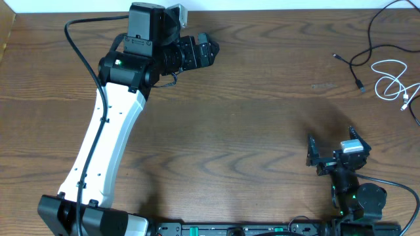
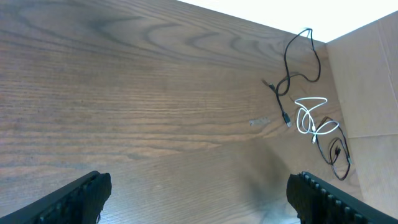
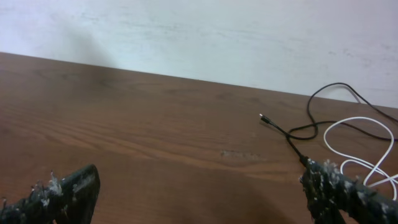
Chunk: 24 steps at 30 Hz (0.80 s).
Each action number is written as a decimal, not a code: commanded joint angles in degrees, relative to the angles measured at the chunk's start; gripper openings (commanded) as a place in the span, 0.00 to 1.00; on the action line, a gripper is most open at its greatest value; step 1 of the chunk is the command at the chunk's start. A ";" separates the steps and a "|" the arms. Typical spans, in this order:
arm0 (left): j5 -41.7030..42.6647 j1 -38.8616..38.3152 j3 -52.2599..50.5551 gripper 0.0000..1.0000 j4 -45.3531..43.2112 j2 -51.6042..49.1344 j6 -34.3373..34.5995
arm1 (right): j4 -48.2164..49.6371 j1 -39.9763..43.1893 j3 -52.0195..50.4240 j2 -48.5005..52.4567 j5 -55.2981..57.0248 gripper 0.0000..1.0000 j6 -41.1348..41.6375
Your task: Untangle cables
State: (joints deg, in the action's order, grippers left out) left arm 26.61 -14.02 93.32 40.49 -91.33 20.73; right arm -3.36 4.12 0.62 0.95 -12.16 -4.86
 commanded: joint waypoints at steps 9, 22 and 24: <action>-0.35 0.09 0.22 0.95 0.00 0.72 -0.57 | 0.13 1.51 -0.31 -0.61 0.22 0.99 0.07; -17.31 2.08 0.22 0.96 13.66 0.72 -0.59 | 0.11 1.51 -0.31 -0.61 0.22 0.99 0.07; -26.34 2.71 -0.42 0.95 20.35 0.83 -1.44 | 0.11 1.51 -0.31 -0.61 0.22 0.99 0.07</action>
State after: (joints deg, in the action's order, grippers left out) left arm 14.46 -12.29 93.38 55.55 -91.33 20.73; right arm -3.20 5.30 0.58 0.73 -12.10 -4.86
